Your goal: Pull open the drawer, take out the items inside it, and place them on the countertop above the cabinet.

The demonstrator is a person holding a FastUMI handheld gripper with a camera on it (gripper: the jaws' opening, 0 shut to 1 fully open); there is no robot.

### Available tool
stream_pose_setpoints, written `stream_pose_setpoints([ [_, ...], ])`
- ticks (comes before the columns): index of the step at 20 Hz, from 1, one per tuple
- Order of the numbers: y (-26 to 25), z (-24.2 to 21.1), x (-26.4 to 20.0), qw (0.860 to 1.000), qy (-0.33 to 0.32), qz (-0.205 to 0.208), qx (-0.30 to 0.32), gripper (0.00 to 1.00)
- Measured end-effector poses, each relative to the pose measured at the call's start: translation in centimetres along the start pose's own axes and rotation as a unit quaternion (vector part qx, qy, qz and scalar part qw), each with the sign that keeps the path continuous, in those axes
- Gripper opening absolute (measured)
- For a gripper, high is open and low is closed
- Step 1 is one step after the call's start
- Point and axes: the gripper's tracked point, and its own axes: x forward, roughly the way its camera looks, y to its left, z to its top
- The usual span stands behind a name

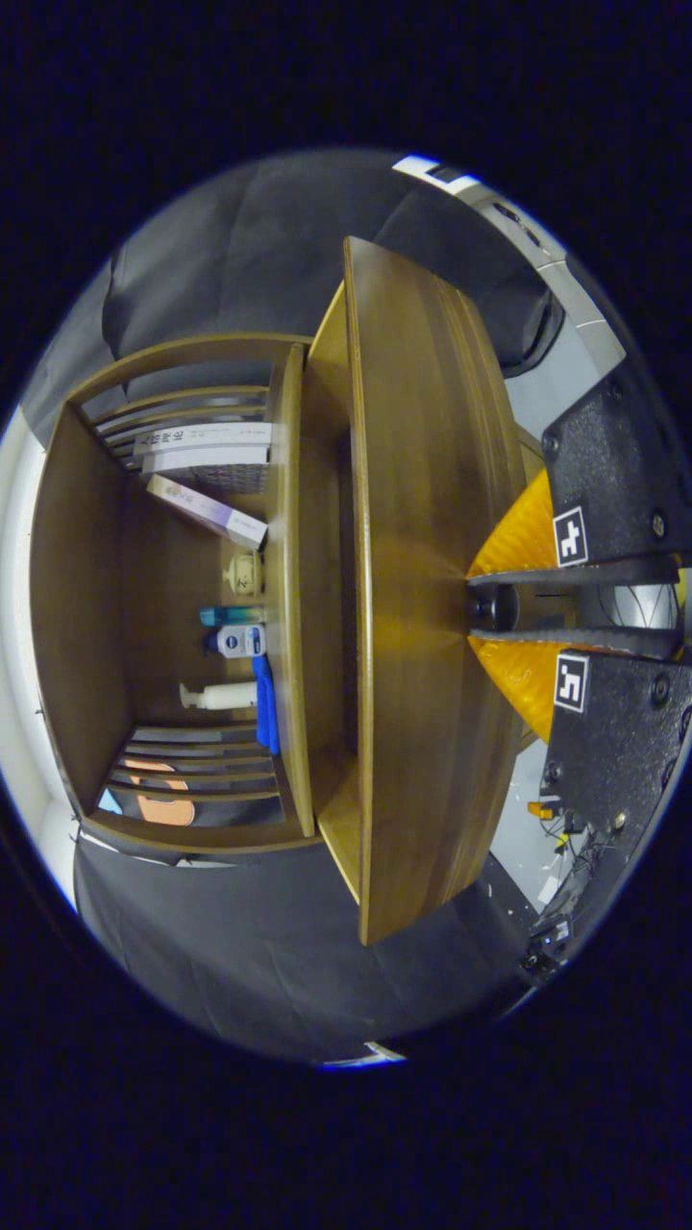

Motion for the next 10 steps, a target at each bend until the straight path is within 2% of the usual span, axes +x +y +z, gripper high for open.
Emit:
stream_pose_setpoints([
  [4, 0.1, -1.0, -1.9, 1.000, -0.002, 0.004, -0.019, 0.20],
  [10, 0.8, -2.1, -3.9, 0.998, 0.001, 0.032, -0.050, 0.20],
])
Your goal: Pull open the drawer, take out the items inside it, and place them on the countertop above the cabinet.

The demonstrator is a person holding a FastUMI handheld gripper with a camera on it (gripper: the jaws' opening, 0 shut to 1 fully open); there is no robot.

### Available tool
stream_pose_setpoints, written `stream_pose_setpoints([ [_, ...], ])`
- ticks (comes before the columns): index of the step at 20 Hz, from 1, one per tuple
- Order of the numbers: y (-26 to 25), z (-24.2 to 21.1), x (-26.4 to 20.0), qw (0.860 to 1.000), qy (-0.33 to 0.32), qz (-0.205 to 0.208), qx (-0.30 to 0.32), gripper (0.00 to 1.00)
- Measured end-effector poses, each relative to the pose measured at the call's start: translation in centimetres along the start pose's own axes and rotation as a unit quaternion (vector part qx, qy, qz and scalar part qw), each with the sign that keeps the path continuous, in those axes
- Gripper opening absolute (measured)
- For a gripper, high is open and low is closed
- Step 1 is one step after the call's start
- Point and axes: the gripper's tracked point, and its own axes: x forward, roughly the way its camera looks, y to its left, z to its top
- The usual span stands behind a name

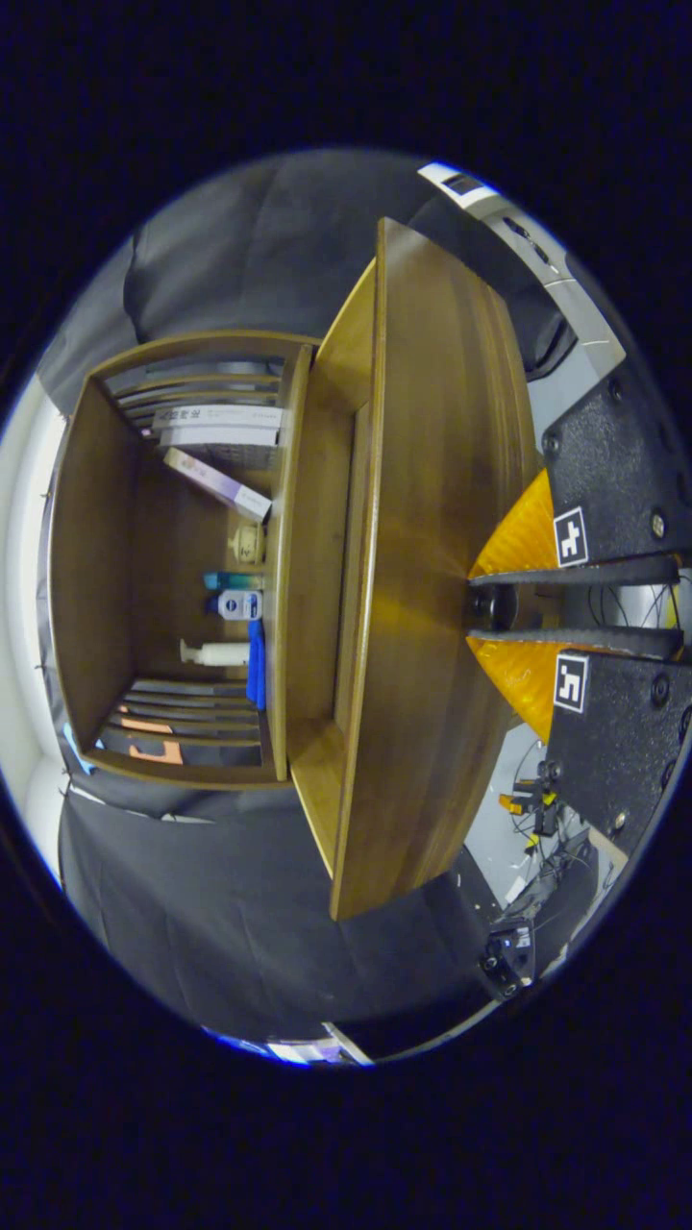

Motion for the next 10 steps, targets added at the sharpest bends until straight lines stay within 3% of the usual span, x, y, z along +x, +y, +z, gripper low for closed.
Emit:
stream_pose_setpoints([
  [4, -0.1, 0.4, -0.7, 0.999, 0.040, -0.001, 0.002, 0.27],
  [6, 0.8, 2.2, -2.1, 0.999, 0.032, 0.023, -0.001, 0.31],
  [10, 2.4, 6.5, -3.9, 0.997, 0.024, 0.070, 0.010, 0.53],
])
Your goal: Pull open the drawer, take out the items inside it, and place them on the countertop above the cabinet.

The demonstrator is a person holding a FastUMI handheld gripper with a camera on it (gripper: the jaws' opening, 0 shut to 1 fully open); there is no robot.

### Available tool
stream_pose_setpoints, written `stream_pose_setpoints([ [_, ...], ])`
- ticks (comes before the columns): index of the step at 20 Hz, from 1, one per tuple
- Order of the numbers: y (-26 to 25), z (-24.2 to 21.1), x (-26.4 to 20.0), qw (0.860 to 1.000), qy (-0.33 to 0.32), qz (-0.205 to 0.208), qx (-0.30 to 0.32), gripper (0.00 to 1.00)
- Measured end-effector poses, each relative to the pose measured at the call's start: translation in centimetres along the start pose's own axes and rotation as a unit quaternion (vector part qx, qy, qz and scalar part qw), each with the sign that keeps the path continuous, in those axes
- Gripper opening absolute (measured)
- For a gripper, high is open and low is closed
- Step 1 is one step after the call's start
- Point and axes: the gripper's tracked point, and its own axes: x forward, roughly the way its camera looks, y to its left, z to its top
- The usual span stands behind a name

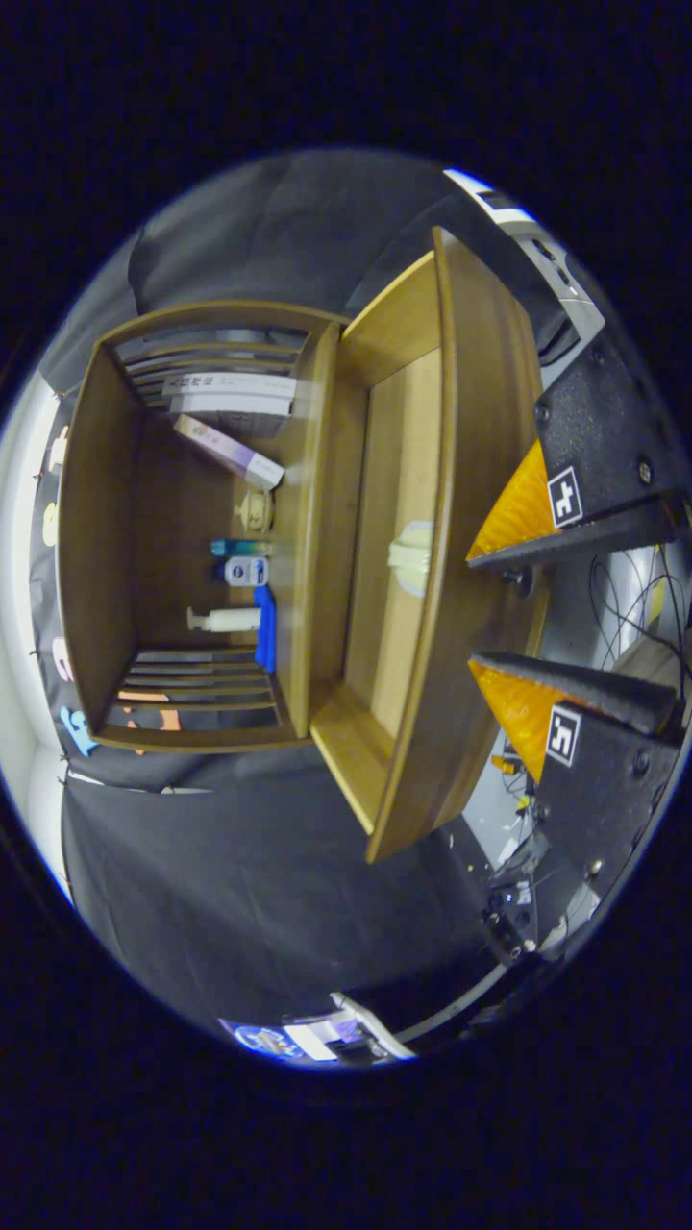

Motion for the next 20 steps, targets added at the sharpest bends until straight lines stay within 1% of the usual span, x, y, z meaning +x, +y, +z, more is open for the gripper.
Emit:
stream_pose_setpoints([
  [4, -0.8, 3.4, 0.9, 1.000, 0.019, 0.008, -0.008, 0.74],
  [5, -1.4, 4.1, 1.5, 1.000, 0.025, 0.004, -0.014, 0.80],
  [6, -1.9, 4.9, 2.2, 0.999, 0.029, 0.000, -0.022, 0.80],
  [8, -3.6, 5.9, 3.7, 0.998, 0.041, -0.031, -0.046, 0.80],
  [9, -4.1, 6.0, 4.5, 0.996, 0.051, -0.041, -0.055, 0.80],
  [10, -4.2, 6.0, 5.4, 0.995, 0.065, -0.039, -0.056, 0.80],
  [12, -3.9, 5.6, 7.3, 0.994, 0.105, -0.021, -0.038, 0.80],
  [16, -5.5, 4.0, 10.4, 0.983, 0.179, -0.035, -0.033, 0.82],
  [19, -5.2, 2.9, 12.0, 0.974, 0.226, -0.019, -0.021, 0.81],
  [20, -5.3, 2.5, 12.6, 0.971, 0.237, -0.022, -0.017, 0.81],
])
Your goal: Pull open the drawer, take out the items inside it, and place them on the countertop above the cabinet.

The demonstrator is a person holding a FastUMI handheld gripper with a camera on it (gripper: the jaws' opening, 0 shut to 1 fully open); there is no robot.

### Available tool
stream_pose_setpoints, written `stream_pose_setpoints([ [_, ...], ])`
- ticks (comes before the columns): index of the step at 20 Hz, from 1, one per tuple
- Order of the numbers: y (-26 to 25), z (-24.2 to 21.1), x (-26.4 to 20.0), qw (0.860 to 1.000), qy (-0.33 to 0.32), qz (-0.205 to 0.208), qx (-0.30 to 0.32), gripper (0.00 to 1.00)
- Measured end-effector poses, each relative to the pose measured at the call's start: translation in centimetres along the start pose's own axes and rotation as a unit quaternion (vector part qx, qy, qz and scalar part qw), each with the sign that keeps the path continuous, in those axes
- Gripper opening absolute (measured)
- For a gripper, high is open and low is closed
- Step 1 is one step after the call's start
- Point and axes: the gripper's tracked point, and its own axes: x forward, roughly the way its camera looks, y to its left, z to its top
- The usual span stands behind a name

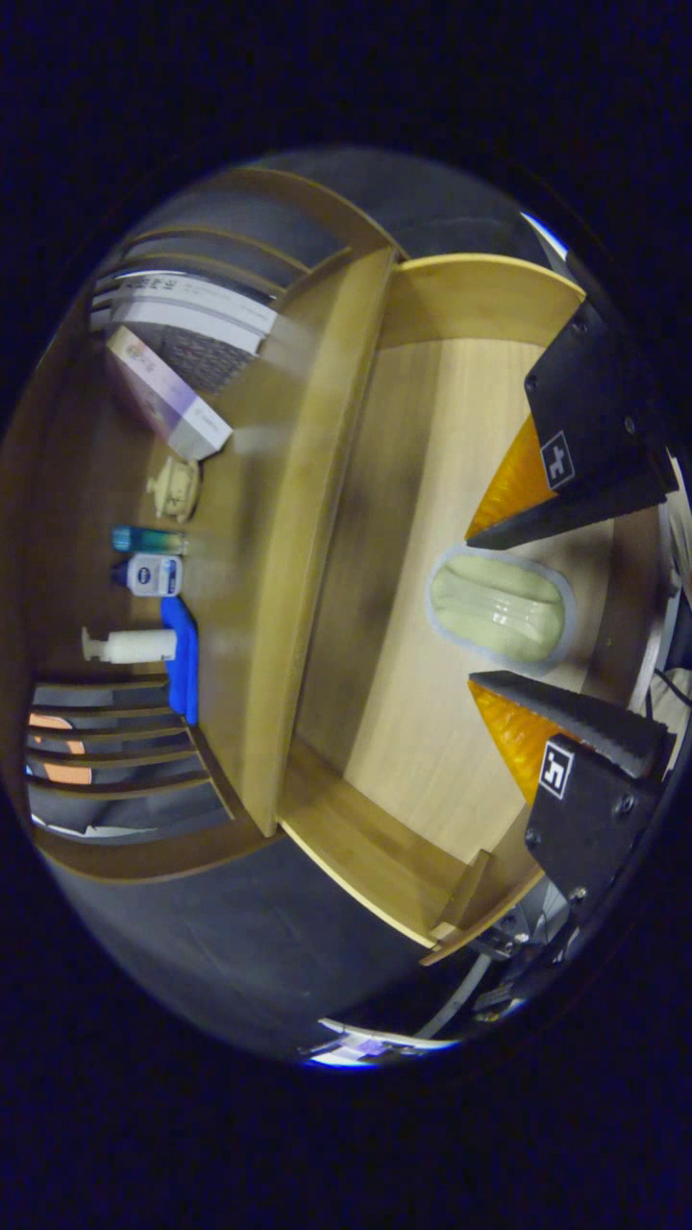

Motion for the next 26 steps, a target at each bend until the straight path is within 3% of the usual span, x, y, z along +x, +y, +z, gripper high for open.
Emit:
stream_pose_setpoints([
  [6, -0.6, -0.9, 2.5, 0.998, 0.065, -0.011, -0.015, 0.75],
  [10, -0.8, -1.2, 3.6, 0.996, 0.089, -0.003, 0.007, 0.62],
  [14, -1.0, -0.7, 3.5, 0.994, 0.097, 0.010, 0.038, 0.40],
  [15, -1.1, -0.9, 3.6, 0.994, 0.097, 0.008, 0.041, 0.29],
  [18, -1.0, -1.0, 3.4, 0.994, 0.100, 0.018, 0.048, 0.21],
  [26, -2.2, 3.2, -2.3, 0.999, 0.040, 0.004, 0.033, 0.19],
])
